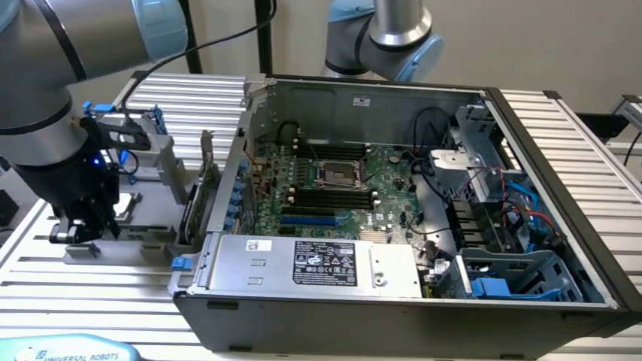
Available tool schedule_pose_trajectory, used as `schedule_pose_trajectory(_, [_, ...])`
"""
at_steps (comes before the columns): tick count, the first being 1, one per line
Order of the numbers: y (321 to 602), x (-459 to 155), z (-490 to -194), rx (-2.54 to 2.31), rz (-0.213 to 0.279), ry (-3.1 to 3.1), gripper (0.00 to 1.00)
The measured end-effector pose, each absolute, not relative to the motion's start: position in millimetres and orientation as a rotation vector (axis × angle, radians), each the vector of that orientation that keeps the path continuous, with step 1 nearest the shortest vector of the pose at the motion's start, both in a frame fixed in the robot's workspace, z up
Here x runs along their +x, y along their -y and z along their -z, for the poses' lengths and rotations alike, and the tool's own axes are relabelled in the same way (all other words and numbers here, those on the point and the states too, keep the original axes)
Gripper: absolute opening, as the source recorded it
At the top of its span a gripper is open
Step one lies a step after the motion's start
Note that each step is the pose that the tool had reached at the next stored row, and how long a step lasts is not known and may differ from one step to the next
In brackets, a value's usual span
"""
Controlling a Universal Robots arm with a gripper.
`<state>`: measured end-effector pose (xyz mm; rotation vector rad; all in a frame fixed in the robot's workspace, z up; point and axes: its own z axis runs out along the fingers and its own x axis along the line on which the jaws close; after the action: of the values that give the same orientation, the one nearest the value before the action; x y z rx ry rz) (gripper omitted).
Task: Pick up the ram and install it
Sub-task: 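Pick up the ram and move it above insertion slot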
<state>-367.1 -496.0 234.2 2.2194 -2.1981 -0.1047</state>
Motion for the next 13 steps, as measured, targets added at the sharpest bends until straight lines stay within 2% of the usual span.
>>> schedule_pose_trajectory(13, [496, -360, -293, 2.218, 0.109, 2.196, 0.13])
